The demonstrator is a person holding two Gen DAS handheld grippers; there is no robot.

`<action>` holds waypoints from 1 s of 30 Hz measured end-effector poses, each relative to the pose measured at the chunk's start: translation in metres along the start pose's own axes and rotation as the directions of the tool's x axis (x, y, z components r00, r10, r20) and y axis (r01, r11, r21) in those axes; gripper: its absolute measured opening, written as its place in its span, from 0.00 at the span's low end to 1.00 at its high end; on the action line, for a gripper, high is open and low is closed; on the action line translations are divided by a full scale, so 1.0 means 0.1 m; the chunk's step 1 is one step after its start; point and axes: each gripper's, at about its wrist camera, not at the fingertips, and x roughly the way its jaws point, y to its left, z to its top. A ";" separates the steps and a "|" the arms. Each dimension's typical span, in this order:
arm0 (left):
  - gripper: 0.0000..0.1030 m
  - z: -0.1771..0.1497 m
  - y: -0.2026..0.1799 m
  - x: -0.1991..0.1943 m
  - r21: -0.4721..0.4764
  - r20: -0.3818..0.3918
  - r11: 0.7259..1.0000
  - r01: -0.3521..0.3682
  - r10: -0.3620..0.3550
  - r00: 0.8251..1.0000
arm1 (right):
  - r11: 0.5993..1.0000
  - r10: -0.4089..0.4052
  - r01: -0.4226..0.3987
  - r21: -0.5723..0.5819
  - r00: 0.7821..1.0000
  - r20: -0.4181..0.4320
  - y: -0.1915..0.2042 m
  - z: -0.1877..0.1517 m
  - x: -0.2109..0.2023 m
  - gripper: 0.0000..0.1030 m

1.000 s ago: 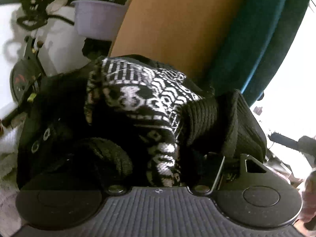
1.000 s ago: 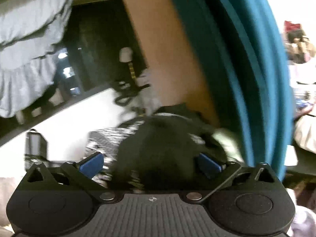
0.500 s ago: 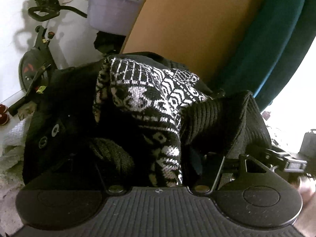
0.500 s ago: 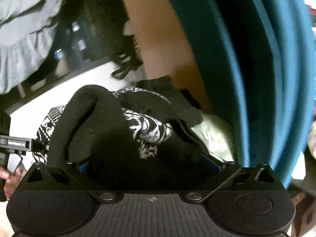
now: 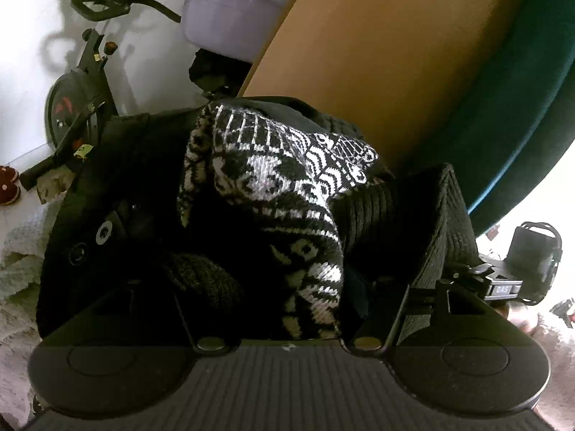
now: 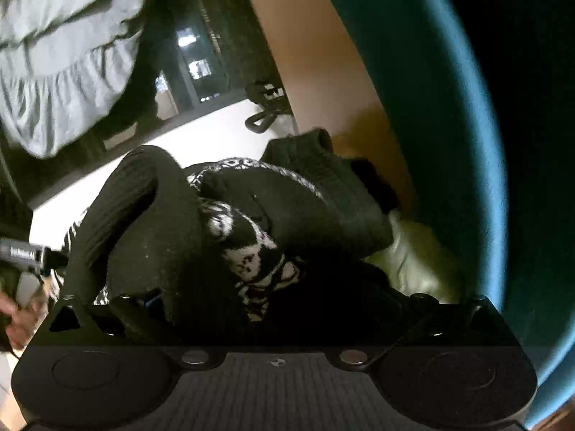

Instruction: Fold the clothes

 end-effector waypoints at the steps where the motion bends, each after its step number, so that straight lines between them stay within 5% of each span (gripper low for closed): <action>1: 0.66 0.01 0.01 0.01 -0.005 0.001 1.000 -0.005 0.005 1.000 | 0.998 0.026 -0.025 0.049 1.000 -0.011 -0.02 -0.01 0.05 0.99; 3: 0.66 0.01 0.03 0.03 -0.022 0.005 1.000 -0.014 0.015 1.000 | 0.994 0.068 -0.067 0.086 0.998 -0.011 0.04 -0.02 0.11 0.92; 5: 0.66 0.01 0.06 0.03 -0.035 0.007 0.999 -0.024 0.024 1.000 | 0.997 0.072 -0.072 0.030 0.997 0.017 0.26 -0.05 0.06 0.54; 9: 0.66 0.04 0.09 0.04 -0.039 0.006 0.999 -0.034 0.035 0.999 | 0.999 0.018 -0.017 -0.030 0.999 0.040 0.60 -0.15 -0.13 0.46; 10: 0.66 0.05 0.08 0.05 -0.038 0.006 0.999 -0.034 0.034 0.999 | 1.000 0.014 -0.013 -0.029 0.999 0.035 0.61 -0.16 -0.17 0.47; 12: 0.67 0.06 0.08 0.07 -0.036 0.005 0.999 -0.030 0.030 1.000 | 0.999 -0.037 0.039 -0.038 0.997 0.062 0.64 -0.17 -0.30 0.65; 13: 0.67 0.05 0.08 0.07 -0.036 0.006 0.999 -0.029 0.029 1.000 | 0.996 -0.076 0.080 -0.047 0.993 0.088 0.65 -0.18 -0.37 0.96; 14: 0.67 0.05 0.08 0.07 -0.036 0.006 0.999 -0.029 0.029 1.000 | 0.991 -0.119 0.126 -0.054 0.986 0.121 0.66 -0.19 -0.46 0.99; 16: 0.67 0.05 0.09 0.07 -0.042 0.006 0.999 -0.024 0.025 1.000 | 0.977 -0.198 0.209 -0.045 0.964 0.180 0.60 -0.19 -0.58 0.99; 18: 0.67 0.05 0.11 0.07 -0.047 0.004 0.999 -0.018 0.018 1.000 | 0.985 -0.173 0.174 0.009 0.971 0.164 0.45 -0.17 -0.60 0.99; 24: 0.68 0.04 0.11 0.07 -0.054 0.006 0.998 -0.016 0.017 1.000 | 0.977 -0.010 -0.023 0.213 0.988 0.153 0.02 -0.14 -0.49 0.99; 28: 0.68 0.04 0.12 0.07 -0.055 0.006 0.998 -0.012 0.013 1.000 | 0.964 0.102 -0.148 0.219 0.973 0.208 0.04 -0.10 -0.58 0.99; 30: 0.68 0.03 0.12 0.07 -0.055 0.007 0.998 -0.011 0.011 1.000 | 0.960 0.089 -0.152 0.234 0.962 0.257 0.02 -0.10 -0.72 0.99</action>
